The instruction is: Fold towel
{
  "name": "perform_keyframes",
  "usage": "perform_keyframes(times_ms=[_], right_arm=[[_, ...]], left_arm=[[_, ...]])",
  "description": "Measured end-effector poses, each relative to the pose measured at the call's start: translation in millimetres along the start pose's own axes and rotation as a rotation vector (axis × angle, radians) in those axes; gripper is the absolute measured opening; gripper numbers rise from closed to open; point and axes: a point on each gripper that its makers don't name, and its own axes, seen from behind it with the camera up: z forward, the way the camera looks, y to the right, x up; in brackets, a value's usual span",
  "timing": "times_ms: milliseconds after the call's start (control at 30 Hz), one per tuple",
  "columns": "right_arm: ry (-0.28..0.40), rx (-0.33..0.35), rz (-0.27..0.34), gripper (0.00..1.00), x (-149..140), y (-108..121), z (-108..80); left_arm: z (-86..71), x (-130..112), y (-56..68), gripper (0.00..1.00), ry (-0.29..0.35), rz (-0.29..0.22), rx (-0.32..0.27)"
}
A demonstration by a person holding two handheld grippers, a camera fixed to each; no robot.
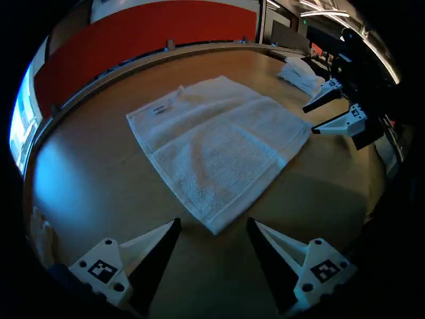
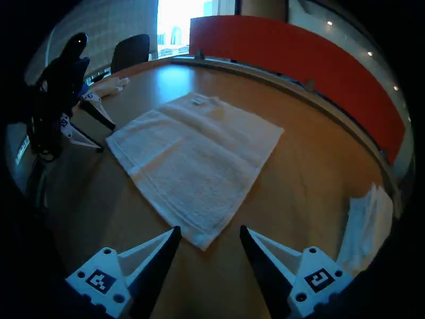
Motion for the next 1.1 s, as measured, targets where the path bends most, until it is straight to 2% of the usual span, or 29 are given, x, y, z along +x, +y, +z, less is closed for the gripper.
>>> perform_keyframes(times_ms=[300,500,833,900,1100], right_arm=[[-0.005,0.014,-0.015,0.76,-2.8,-2.6,0.1],[-0.015,0.017,-0.008,0.71,-5.6,-3.0,1.7],[-0.015,0.030,-0.003,0.70,-7.8,-7.1,2.6],[-0.016,0.035,-0.003,0.66,-8.3,-8.1,3.1],[-0.017,0.046,0.009,0.61,-8.6,-9.8,3.8]], left_arm=[[0.3,1.4,-0.7,0.92,0.003,-0.016,0.011],[1.4,0.3,-0.4,0.90,-0.003,0.002,0.025],[2.8,1.1,2.7,0.78,-0.015,0.011,0.021],[3.1,1.2,2.9,0.78,-0.017,0.010,0.021],[2.9,1.6,4.3,0.73,-0.022,0.011,0.017]])
